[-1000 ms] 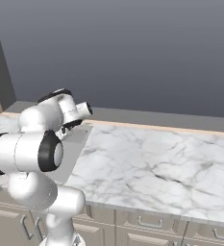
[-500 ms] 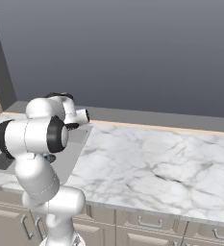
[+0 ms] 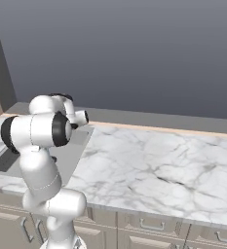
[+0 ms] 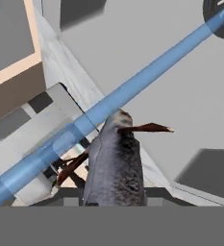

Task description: Take the fish out of the fridge, briefly rinse it in the sink, and place it on the tray next to the sink.

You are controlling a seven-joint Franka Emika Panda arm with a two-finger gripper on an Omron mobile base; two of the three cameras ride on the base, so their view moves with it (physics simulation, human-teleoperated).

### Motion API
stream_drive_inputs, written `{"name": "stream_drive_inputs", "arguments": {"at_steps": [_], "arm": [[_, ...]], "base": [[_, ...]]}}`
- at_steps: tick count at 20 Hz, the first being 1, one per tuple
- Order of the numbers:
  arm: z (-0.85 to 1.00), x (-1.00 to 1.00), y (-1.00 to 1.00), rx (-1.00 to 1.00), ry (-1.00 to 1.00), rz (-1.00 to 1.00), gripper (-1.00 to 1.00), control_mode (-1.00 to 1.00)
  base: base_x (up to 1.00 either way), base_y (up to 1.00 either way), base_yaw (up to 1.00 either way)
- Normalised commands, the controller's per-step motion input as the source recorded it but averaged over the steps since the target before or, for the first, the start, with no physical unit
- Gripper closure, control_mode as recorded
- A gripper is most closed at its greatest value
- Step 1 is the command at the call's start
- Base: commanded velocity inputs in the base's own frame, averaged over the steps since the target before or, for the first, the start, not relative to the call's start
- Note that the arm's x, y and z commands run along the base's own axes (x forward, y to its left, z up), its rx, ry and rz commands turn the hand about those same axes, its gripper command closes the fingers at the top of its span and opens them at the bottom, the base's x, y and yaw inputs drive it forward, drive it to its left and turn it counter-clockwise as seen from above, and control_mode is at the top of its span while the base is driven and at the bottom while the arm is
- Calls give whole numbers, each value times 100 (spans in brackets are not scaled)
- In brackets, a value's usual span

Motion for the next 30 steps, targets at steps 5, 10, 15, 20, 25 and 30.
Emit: {"name": "stream_drive_inputs", "arguments": {"at_steps": [5,10,15,20,25,30], "arm": [[-27,67,0,0,0,0,100,-100],[-29,70,0,0,0,0,100,-100],[-15,33,9,2,2,0,100,-100],[0,-67,12,2,0,0,100,-100],[0,-100,16,3,0,0,100,-100],[18,-100,9,0,-12,-1,100,-100]], "base": [[0,0,0],[0,0,0],[0,0,0],[0,0,0],[0,0,0],[0,0,0]]}}
